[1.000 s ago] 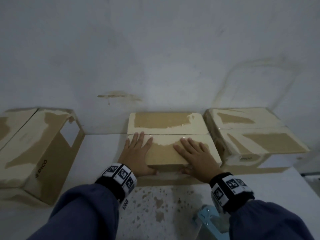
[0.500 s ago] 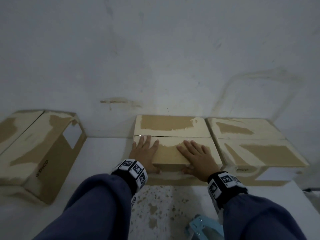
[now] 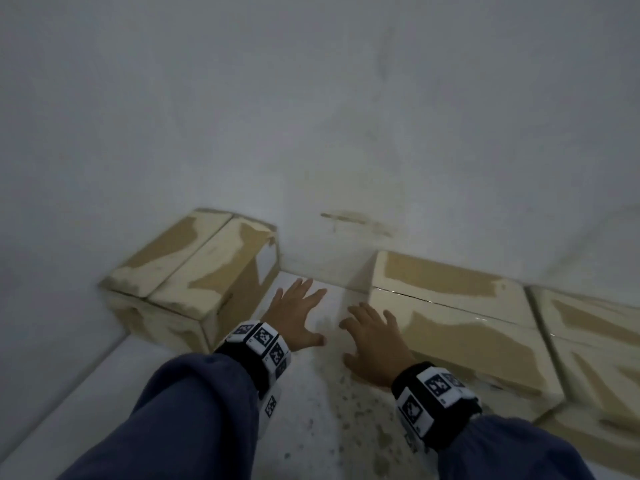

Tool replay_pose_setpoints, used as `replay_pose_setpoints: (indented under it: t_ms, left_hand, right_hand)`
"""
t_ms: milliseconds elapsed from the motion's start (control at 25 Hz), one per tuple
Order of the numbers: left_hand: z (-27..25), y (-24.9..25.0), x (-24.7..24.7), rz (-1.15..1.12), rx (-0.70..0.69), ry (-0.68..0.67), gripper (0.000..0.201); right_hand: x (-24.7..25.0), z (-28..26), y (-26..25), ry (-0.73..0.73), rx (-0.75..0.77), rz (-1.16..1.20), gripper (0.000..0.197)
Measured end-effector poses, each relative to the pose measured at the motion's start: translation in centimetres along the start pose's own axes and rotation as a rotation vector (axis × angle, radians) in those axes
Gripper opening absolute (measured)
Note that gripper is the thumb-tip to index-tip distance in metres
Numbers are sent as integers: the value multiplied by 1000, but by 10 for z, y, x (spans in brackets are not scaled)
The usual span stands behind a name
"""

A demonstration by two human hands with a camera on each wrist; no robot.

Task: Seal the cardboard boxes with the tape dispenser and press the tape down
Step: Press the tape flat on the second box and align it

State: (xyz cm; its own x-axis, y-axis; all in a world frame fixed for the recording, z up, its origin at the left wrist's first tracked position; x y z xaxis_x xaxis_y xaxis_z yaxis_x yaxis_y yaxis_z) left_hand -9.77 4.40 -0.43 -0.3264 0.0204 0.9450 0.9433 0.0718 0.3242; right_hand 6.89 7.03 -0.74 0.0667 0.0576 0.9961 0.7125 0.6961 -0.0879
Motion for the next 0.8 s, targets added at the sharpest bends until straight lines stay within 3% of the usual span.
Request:
replay_pose_setpoints:
  t_ms: [240,400,560,640,800]
  left_hand:
    - [-30,-140,57,212,134,33,104]
    - [-40,-219,61,292,272,-17,113]
    - [-39,-240,47,396,239,-51,106]
    - [-41,-237,51,457,162,19,106]
    - [-46,-221,39,481,44,20,114]
  right_hand:
    - [-6,102,-126,12,197,87,60]
    - [-26,146,-192,-21,171,111,74]
    - [-49,151,-201,-36,134,86,70]
    - [-49,148,-190,-26,169,124,65]
    - [-46,123,-148,-52,183,226,63]
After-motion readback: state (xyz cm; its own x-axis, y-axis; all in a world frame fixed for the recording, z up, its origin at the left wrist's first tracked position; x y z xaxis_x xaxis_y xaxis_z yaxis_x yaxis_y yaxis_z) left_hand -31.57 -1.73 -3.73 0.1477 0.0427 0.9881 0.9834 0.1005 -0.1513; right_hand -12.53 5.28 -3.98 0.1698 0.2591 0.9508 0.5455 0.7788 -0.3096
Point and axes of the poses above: each hand's wrist, its own z-axis towards the middle knuckle, its own x-axis out of the back of the hand, y = z × x, the point moved 2 cm from there along z, towards the middle knuckle, and after that the axes turned 7 degrees about y, right-handed, at the moved point
